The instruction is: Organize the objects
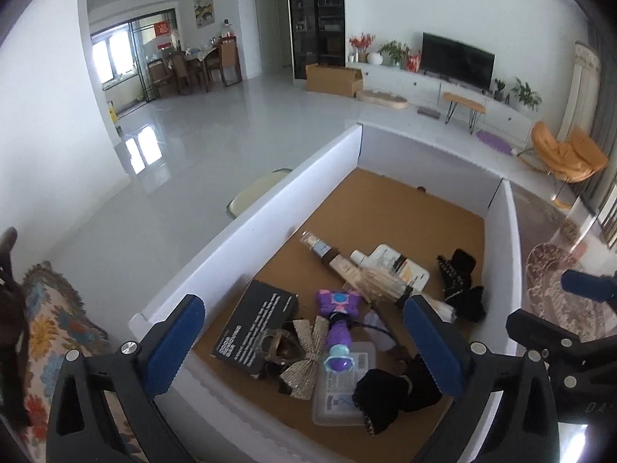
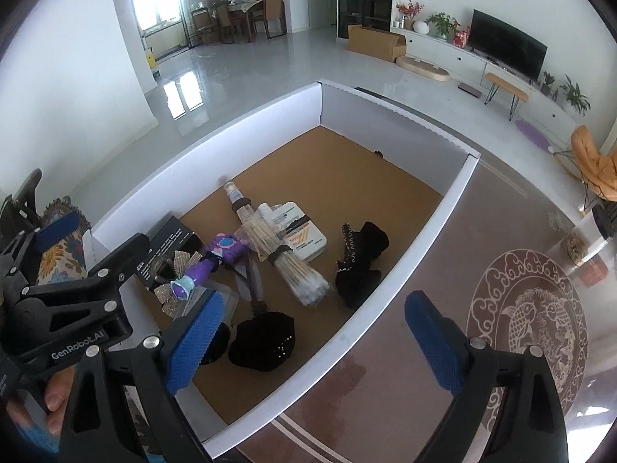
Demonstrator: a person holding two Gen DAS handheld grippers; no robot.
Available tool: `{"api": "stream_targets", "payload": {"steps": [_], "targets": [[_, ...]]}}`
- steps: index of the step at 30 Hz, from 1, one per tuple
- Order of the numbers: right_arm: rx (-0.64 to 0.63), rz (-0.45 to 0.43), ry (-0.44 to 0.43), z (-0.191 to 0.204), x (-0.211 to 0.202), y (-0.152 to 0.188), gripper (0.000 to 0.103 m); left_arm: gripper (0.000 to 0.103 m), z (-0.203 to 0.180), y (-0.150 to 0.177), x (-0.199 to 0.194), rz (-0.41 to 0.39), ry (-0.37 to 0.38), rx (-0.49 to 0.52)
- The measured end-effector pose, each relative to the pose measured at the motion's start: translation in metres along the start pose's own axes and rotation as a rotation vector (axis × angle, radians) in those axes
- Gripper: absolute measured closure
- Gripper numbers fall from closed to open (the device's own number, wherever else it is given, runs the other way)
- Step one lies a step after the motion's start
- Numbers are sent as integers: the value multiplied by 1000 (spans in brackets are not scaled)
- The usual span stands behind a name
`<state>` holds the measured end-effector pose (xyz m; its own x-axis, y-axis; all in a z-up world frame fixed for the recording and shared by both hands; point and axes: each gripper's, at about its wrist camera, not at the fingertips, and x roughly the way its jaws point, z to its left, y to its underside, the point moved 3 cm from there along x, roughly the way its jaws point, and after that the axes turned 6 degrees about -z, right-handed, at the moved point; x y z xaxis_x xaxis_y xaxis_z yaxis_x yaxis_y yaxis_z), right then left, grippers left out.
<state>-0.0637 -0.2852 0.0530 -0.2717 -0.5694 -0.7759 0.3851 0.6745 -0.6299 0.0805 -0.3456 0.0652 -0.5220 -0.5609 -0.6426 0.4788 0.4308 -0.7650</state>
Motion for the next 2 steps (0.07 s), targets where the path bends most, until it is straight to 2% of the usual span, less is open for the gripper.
{"api": "stream_targets", "payload": {"steps": [2], "targets": [[10,-2,-3,-2,-1,0,8,0,1,-2,-4,-37,-29,6]]}}
